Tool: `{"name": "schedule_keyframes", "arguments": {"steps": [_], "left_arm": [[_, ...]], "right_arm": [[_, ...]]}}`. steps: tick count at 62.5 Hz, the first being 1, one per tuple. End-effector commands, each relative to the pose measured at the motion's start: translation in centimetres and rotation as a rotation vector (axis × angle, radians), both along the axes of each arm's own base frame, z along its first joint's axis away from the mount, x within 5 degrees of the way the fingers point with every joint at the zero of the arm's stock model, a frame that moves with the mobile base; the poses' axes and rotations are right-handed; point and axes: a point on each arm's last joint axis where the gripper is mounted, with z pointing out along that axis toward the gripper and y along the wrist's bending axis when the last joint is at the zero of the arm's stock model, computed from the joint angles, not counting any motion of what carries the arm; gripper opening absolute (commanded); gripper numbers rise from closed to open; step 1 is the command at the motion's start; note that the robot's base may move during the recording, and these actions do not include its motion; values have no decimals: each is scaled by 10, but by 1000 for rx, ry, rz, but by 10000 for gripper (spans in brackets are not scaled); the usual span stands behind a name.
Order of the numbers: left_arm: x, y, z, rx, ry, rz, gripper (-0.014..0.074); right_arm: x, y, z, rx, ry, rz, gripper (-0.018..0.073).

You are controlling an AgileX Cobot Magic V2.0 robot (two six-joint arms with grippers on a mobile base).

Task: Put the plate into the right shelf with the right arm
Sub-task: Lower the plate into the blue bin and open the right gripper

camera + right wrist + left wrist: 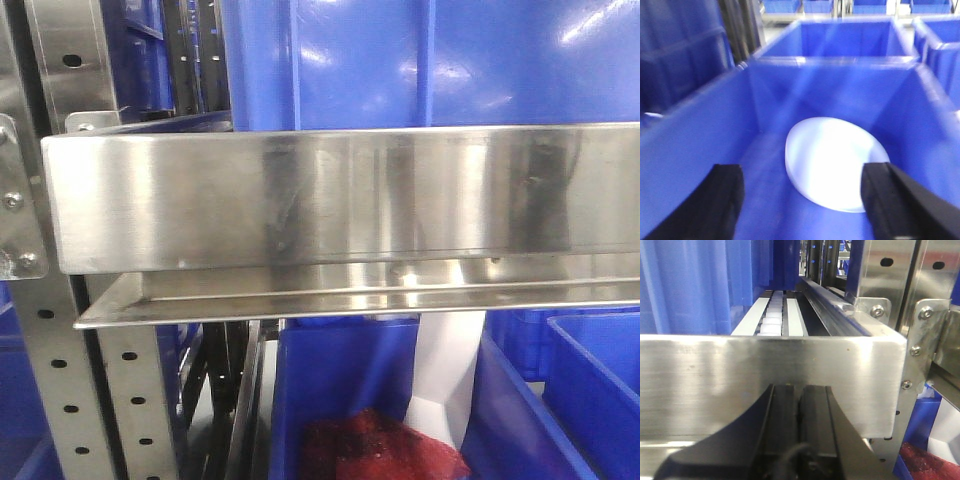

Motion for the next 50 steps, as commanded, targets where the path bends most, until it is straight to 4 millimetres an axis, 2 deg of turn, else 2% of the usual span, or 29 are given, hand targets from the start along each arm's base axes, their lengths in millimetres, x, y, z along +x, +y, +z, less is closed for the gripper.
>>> {"name": "schedule_keyframes", "arguments": {"steps": [1, 7, 15, 17, 25, 31, 50], "left_arm": [[0, 0, 5, -14, -84, 4, -47], [0, 0, 5, -14, -84, 4, -47], [0, 0, 5, -14, -84, 4, -47], [0, 0, 5, -14, -84, 4, -47], [0, 0, 5, -14, -84, 4, -47], [0, 0, 5, -14, -84, 4, -47], [0, 0, 5, -14, -84, 4, -47]], "right_arm": [[-40, -17, 36, 28, -138, -29, 446], [-67, -29, 41, 18, -120, -55, 308], [-103, -43, 43, -28, -102, -97, 72], [-109, -46, 44, -42, -105, -106, 43], [-132, -54, 45, -80, -117, -134, 55], [-142, -56, 45, -80, -115, -136, 55], [-141, -56, 43, -82, -101, -136, 55]]}}
